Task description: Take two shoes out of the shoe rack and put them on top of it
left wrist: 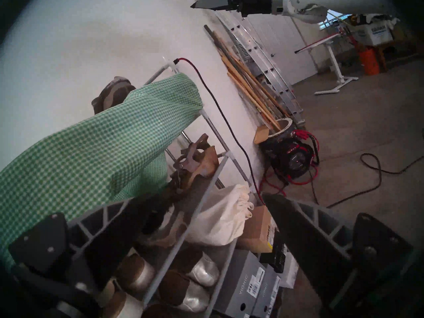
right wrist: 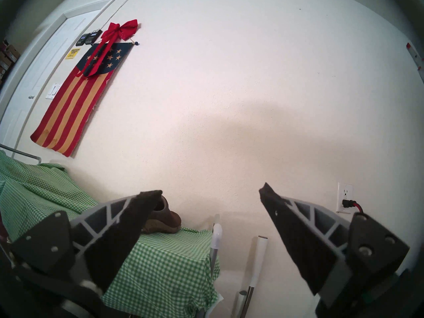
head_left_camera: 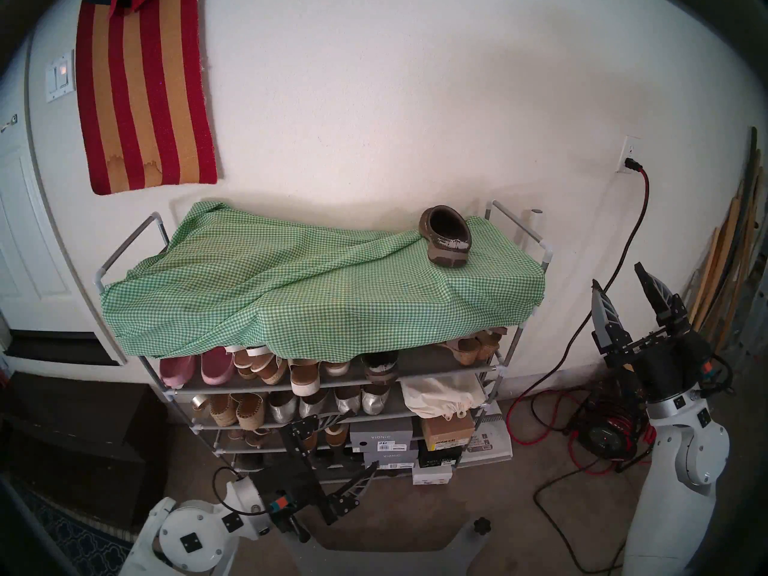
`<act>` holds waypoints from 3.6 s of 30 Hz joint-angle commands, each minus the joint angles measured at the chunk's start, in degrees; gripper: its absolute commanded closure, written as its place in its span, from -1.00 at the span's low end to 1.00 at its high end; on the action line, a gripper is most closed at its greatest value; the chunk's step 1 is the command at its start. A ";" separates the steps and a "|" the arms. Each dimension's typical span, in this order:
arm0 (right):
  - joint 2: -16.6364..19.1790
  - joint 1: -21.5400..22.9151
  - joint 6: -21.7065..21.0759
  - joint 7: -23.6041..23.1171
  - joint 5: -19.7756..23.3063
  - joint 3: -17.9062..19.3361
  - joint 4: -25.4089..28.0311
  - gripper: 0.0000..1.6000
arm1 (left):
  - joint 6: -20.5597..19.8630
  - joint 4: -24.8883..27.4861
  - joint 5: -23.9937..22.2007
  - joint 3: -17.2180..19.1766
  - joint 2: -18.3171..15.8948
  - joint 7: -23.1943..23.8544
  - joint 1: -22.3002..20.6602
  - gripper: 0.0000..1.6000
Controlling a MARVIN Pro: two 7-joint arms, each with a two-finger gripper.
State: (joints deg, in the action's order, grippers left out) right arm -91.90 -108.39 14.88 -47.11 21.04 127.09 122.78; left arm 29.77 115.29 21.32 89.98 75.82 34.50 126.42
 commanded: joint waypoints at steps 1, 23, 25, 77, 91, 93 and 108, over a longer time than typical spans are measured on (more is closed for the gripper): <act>-0.83 -0.17 0.09 0.41 0.05 -0.32 0.64 -1.00 | 0.04 -2.59 3.39 -3.14 3.08 -1.97 -5.62 -1.00; -1.02 -0.26 0.15 0.73 -0.21 -0.41 0.80 -1.00 | -6.42 -13.63 14.85 -9.28 9.07 -3.23 -22.40 -1.00; -1.01 -0.27 0.16 0.74 -0.20 -0.41 0.80 -1.00 | -6.88 -14.12 15.67 -8.85 9.48 -2.86 -23.25 -1.00; -0.64 -0.56 0.25 1.14 0.01 -0.63 0.82 -1.00 | -7.36 -41.15 23.36 -8.48 10.30 -3.71 -42.71 -1.00; -0.46 -0.70 0.33 1.35 0.09 -0.74 0.82 -1.00 | -5.81 -41.83 21.94 -7.55 9.93 -1.65 -42.62 1.00; -0.43 -0.71 0.34 1.38 0.10 -0.75 0.82 -1.00 | -5.62 -41.49 21.72 -7.40 9.83 -1.35 -42.37 1.00; -0.26 -0.84 0.45 1.59 0.19 -0.85 0.81 -1.00 | -1.51 -29.35 10.28 -5.18 7.30 11.14 -37.36 1.00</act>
State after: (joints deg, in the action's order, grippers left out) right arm -92.26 -109.31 15.34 -45.40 21.25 126.43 123.37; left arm 26.32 79.57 37.66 83.73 84.21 41.32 86.21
